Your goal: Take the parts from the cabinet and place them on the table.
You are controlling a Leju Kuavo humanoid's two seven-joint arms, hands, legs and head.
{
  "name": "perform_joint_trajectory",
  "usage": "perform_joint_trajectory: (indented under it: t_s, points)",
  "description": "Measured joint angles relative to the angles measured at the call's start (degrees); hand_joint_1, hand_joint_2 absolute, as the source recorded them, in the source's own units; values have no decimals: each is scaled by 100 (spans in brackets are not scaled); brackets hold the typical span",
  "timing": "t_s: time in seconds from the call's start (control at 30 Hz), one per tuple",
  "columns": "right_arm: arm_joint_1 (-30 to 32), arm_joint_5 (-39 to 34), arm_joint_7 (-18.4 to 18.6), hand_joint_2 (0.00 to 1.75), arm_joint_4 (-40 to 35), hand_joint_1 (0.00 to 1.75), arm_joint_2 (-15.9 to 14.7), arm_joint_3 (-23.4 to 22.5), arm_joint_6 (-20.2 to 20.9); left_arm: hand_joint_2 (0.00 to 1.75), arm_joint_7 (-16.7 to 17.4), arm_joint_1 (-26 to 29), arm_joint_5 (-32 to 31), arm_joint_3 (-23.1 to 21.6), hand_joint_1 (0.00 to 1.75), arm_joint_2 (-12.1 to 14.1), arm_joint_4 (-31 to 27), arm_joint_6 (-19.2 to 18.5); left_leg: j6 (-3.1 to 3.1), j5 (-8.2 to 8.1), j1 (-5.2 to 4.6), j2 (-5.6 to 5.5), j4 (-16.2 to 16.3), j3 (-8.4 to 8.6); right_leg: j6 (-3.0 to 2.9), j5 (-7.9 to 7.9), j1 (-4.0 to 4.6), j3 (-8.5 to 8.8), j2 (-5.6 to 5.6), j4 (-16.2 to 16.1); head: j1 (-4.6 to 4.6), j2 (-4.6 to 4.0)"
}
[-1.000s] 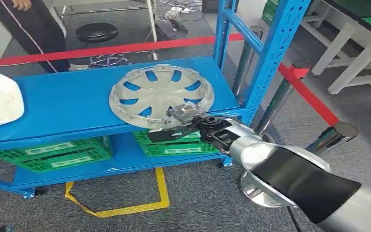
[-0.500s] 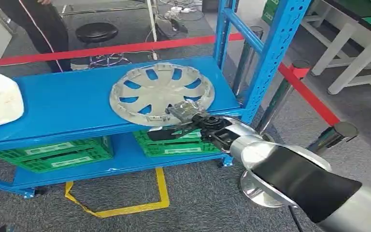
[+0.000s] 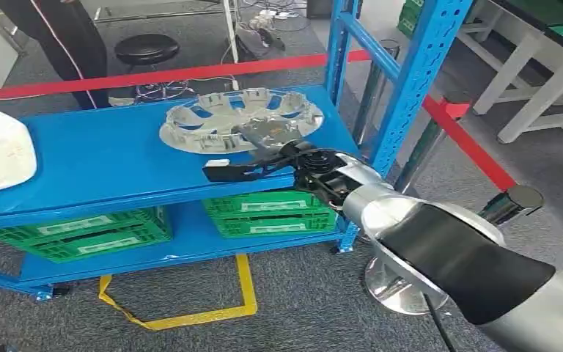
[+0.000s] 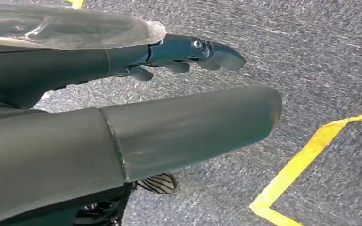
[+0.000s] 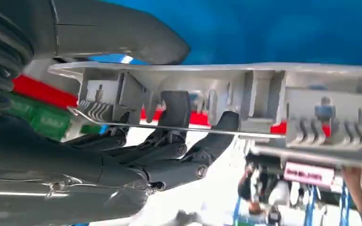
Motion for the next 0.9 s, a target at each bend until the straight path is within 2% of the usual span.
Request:
perform_joint_trajectory:
  t_s: [0.4, 0.9]
  points:
    - [-319, 370, 90, 175, -107, 175, 37, -61, -129, 0, -2, 17, -24, 114, 0, 7, 0, 11, 0, 0, 0, 0, 1, 0, 0, 0, 0, -1, 0, -1, 0, 0]
    - [-507, 418, 55, 175, -118, 175, 35, -109, -123, 0, -7, 52, -37, 175, 0, 37, 0, 9, 0, 0, 0, 0, 1, 0, 0, 0, 0, -2, 0, -1, 0, 0]
